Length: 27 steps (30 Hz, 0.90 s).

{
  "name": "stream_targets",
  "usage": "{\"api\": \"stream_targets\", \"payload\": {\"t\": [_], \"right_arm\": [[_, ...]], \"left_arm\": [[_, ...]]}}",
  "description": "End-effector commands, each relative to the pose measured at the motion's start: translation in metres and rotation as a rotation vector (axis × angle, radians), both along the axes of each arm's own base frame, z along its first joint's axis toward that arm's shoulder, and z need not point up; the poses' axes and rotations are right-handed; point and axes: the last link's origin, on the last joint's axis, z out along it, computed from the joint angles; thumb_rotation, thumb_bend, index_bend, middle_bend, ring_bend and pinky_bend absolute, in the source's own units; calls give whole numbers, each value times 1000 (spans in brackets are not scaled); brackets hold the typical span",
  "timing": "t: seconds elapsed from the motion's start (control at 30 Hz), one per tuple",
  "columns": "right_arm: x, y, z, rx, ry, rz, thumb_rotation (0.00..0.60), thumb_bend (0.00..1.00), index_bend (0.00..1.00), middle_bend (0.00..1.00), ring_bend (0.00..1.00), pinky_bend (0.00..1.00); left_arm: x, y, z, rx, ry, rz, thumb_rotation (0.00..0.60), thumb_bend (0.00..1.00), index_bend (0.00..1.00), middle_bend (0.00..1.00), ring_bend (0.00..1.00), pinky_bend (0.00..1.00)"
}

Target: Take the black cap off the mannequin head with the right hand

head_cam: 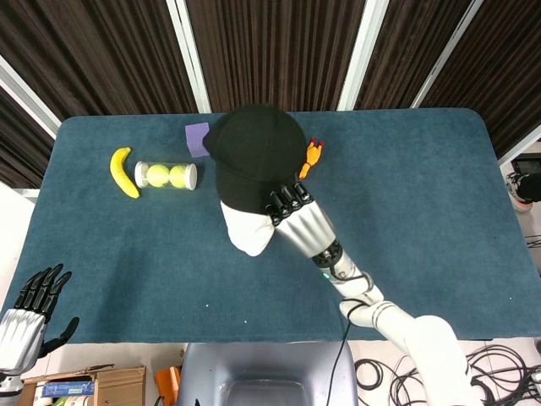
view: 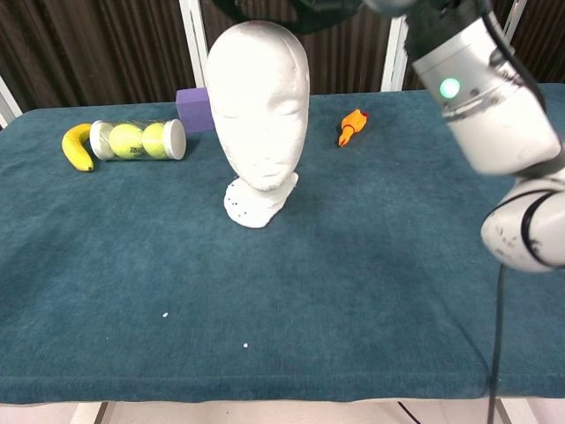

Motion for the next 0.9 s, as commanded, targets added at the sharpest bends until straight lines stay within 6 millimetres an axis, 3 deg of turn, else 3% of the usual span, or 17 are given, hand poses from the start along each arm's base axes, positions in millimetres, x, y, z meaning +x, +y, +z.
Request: {"api": "stream_targets", "payload": {"t": [0.03,0.2,0.33,0.5,0.7,0.73,0.8,0.87,0.9], "right_arm": [[-9,-7,19,-65,32,-13,600,432,1000,796,639,789],[-52,-7,40,-112,126,-77,600,431,1000,796,639,790],[-112,5,47,-100,228,-191,600,431,1000,796,640,796],[-172,20,28,-8,351,-346,600,431,1000,796,640,797],[-195,34,-7,124,355,-445,600,413,959,793,618,794],[-199,35,-12,147,353,-467,600,400,918,780,597,786],[-210,39,-25,222,347,-539,600,345,630,634,444,705],[-225,44,-39,310,342,-637,600,225,173,321,208,533],[-228,47,-42,337,335,-655,600,172,51,190,117,461]], "left_arm": [[0,0,0,0,0,-1,600,347,0,0,18,107],[0,-1,1,1,-1,-6,600,347,0,0,18,107],[0,-2,1,2,0,-7,600,346,0,0,18,107],[0,-1,-3,-10,-3,-8,600,347,0,0,18,108],[-1,-2,-5,-19,-2,9,600,347,0,0,18,108],[-2,-2,-5,-17,-3,12,600,347,0,0,18,108],[-3,-2,-4,-15,-7,20,600,346,0,0,17,108],[-6,-1,-2,-15,-16,36,600,346,0,0,18,108],[-7,0,-2,-16,-19,40,600,347,0,0,18,108]]}}
